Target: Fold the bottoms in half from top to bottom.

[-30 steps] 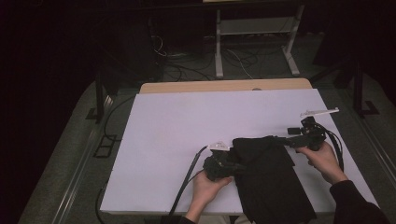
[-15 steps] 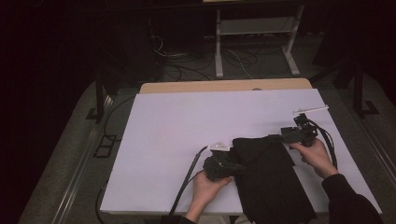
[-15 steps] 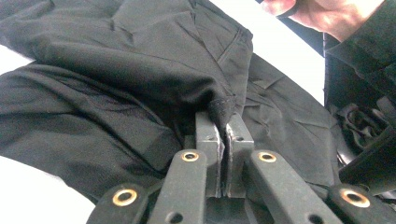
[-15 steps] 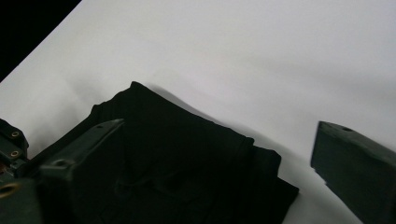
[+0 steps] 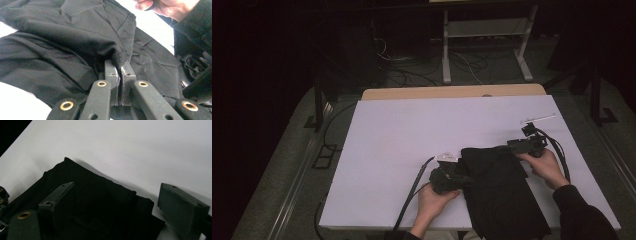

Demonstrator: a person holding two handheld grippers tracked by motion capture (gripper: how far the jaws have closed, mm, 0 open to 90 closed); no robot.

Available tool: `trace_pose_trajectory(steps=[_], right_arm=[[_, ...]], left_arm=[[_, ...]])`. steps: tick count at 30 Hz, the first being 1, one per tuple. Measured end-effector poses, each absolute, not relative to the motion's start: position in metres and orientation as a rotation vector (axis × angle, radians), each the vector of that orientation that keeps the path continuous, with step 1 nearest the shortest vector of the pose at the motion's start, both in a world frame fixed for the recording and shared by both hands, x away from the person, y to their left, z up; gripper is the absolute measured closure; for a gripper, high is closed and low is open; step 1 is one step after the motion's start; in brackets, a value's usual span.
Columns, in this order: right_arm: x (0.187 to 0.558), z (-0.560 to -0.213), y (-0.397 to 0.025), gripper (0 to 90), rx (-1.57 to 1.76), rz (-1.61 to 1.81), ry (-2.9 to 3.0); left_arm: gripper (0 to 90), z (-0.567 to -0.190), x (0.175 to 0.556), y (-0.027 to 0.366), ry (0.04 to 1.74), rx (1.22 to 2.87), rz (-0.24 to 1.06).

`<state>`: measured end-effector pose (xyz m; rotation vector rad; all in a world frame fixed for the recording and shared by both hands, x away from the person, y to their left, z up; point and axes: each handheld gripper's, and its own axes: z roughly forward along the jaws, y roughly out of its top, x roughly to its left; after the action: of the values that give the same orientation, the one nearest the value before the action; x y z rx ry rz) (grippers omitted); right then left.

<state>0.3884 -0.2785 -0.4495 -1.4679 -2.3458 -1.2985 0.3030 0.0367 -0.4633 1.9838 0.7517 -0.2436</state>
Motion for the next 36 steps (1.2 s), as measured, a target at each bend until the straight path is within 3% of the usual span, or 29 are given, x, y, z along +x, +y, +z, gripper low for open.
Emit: trace_pose_trajectory(steps=[14,24,33,36], right_arm=[[0.389,-0.455,-0.269,41.5,-1.45,-1.228,-2.339],[0.385,-0.449,-0.261,78.8,-1.407,-1.208,-2.408],[0.377,-0.434,-0.26,82.1,-1.376,-1.303,-2.365],[0.373,-0.431,-0.259,82.2,-1.362,-1.316,-2.36]], left_arm=[[86.0,-0.465,0.303,0.036,0.75,1.986,-0.244],[85.9,-0.465,0.303,0.035,0.747,1.987,-0.243],[84.7,-0.463,0.301,0.035,0.738,2.0,-0.205],[80.4,-0.462,0.299,0.035,0.724,2.009,-0.17]])
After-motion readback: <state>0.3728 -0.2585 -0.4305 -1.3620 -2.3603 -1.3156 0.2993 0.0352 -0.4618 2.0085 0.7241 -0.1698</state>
